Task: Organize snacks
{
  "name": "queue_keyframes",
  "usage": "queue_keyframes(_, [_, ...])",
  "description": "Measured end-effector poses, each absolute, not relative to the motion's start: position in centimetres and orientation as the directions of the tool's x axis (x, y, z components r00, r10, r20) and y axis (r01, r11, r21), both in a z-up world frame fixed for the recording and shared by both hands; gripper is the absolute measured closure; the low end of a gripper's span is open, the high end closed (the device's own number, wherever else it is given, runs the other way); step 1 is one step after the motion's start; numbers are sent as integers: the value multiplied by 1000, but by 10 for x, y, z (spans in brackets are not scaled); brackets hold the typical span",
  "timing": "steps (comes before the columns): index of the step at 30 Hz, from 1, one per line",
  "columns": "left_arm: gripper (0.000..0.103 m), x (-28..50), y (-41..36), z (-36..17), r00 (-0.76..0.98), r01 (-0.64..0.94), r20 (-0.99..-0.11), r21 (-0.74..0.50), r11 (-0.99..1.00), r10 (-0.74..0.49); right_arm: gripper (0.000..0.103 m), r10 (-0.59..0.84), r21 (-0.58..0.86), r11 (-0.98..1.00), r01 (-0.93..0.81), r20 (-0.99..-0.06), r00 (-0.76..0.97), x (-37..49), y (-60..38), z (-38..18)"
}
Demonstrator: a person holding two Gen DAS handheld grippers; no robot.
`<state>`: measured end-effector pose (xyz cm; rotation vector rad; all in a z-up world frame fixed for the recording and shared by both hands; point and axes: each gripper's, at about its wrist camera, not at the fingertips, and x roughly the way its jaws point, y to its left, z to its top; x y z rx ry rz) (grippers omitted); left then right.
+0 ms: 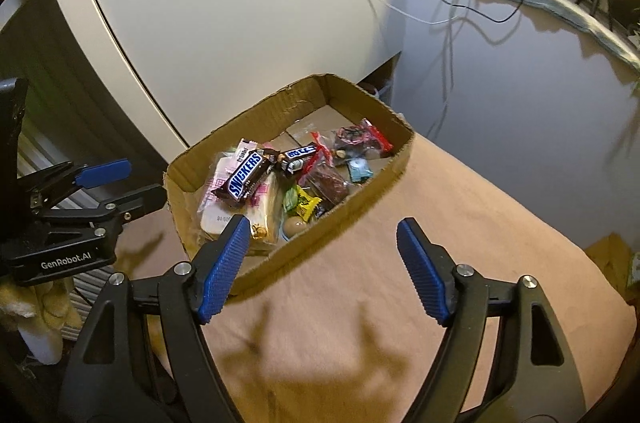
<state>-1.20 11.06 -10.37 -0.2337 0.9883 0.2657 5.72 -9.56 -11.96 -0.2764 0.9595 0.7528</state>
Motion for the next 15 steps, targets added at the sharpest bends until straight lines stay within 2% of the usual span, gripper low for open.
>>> queue_keyframes(3, [31, -15, 107, -104, 518, -332, -847, -71, 941, 119, 18, 451, 96, 725, -682, -815, 365, 54, -102, -116])
queue_keyframes(15, [30, -21, 103, -98, 524, -344, -841, -65, 937, 134, 17, 447, 97, 737, -669, -813, 375, 52, -110, -113])
